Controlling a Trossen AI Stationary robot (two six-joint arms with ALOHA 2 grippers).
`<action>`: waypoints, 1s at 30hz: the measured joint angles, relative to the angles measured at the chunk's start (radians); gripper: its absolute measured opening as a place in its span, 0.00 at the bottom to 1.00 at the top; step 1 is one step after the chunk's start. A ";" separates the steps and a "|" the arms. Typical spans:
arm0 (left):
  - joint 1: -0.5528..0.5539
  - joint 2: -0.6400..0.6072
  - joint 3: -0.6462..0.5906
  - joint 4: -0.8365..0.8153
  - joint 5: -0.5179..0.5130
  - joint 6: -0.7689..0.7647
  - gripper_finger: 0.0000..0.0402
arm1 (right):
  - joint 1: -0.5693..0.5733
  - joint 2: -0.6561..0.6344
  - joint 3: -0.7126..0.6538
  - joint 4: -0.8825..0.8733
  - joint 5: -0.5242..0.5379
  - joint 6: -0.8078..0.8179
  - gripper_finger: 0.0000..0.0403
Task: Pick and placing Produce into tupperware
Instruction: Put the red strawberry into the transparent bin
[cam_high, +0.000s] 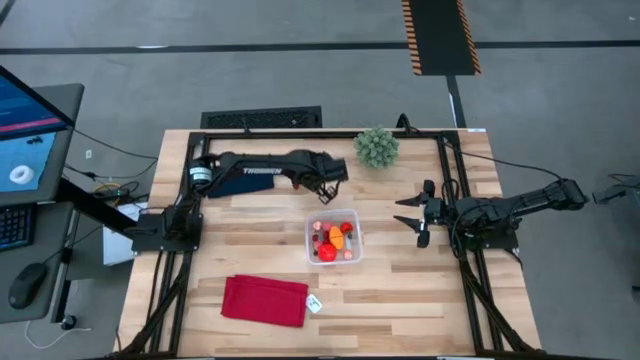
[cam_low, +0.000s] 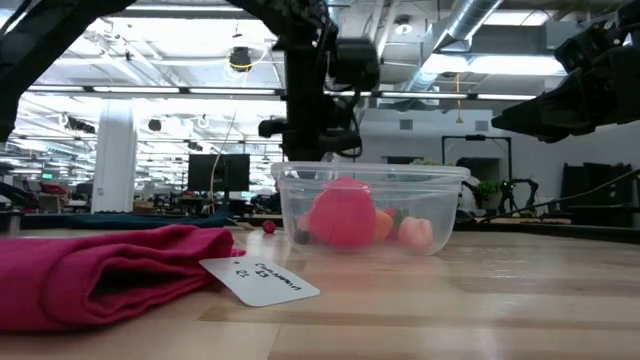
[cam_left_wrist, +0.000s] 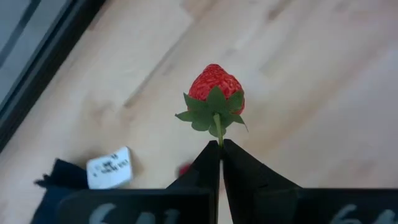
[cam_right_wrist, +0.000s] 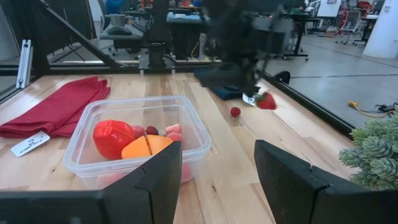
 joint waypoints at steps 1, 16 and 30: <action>-0.020 0.000 0.008 -0.013 -0.009 -0.013 0.00 | 0.000 0.000 0.000 0.000 0.000 0.000 0.56; -0.285 0.000 0.098 -0.142 -0.073 -0.226 0.00 | 0.000 0.000 0.000 0.000 0.000 0.000 0.56; -0.494 0.000 0.095 -0.162 -0.093 -0.394 0.00 | 0.000 0.000 0.000 0.000 0.000 0.000 0.56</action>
